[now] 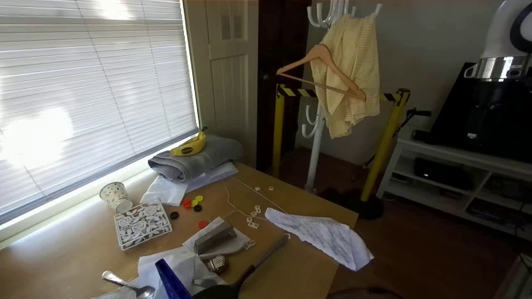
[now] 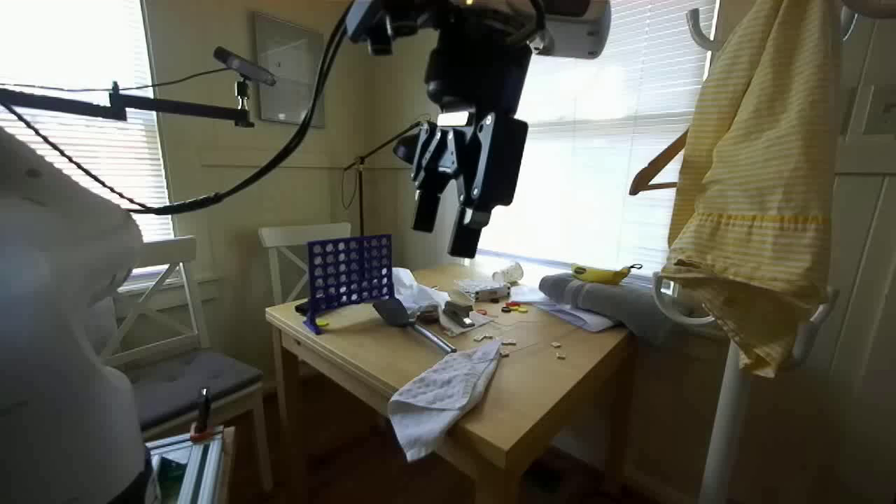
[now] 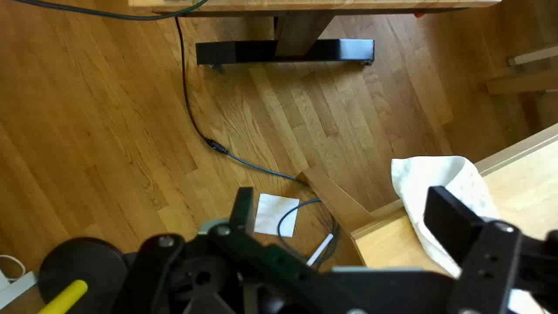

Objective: Pick up the clothing hanger on the table and hang it on the coat rack

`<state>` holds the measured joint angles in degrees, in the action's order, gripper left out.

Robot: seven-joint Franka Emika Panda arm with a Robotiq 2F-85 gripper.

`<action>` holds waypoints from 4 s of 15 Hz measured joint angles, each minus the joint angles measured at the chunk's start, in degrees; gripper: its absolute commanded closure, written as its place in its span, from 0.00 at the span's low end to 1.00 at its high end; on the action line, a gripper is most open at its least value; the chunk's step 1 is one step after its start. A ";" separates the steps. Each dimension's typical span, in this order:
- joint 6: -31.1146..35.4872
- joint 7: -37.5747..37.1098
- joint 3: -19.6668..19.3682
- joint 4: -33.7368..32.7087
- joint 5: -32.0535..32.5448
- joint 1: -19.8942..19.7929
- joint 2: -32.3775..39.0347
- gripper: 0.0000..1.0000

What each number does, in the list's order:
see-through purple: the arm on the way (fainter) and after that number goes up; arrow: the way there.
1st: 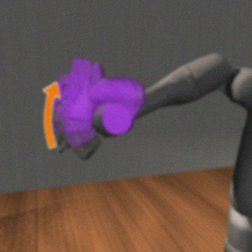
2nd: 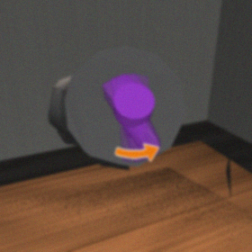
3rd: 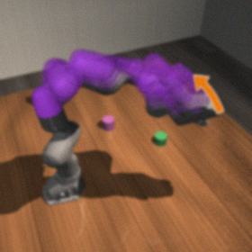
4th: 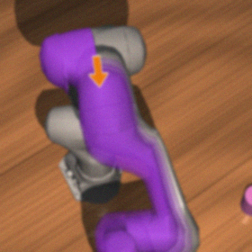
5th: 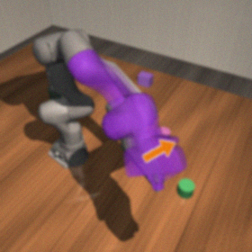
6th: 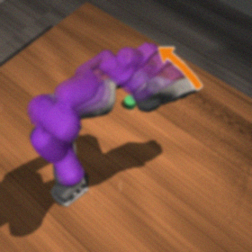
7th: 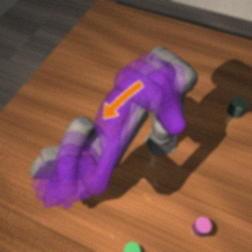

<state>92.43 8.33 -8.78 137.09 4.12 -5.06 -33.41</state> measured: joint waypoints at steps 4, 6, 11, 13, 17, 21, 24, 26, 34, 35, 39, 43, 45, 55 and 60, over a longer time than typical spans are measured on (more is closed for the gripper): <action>0.00 0.00 0.00 0.00 0.00 0.00 0.00 0.00; 1.02 0.02 0.48 -0.05 0.10 0.11 0.00 0.00; 8.28 0.38 6.76 -2.64 4.58 3.34 1.70 0.00; 10.97 0.38 9.70 -4.93 6.93 5.07 4.09 0.00; 15.15 1.92 13.88 -10.87 9.78 8.60 10.53 0.00; 15.21 3.49 14.80 -15.20 9.83 9.93 14.52 0.00; 15.21 3.83 14.67 -15.55 9.87 9.91 14.76 0.00; 15.21 3.88 14.67 -15.67 9.87 9.91 14.76 0.00; 25.40 5.66 15.09 -21.44 8.30 12.38 25.21 0.00; 26.13 6.61 15.39 -23.85 7.42 12.89 28.22 0.00; 21.79 11.60 18.32 -35.44 5.50 15.07 40.46 0.00; 11.91 16.73 21.16 -46.62 5.81 17.60 50.10 0.00; 8.45 20.55 21.68 -51.11 6.63 18.37 52.91 0.00; 14.62 11.66 22.20 -54.94 3.63 20.21 57.83 0.00; 21.21 8.65 22.62 -60.79 1.26 22.56 69.08 0.00</action>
<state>113.65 16.98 13.84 76.30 5.38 17.50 35.67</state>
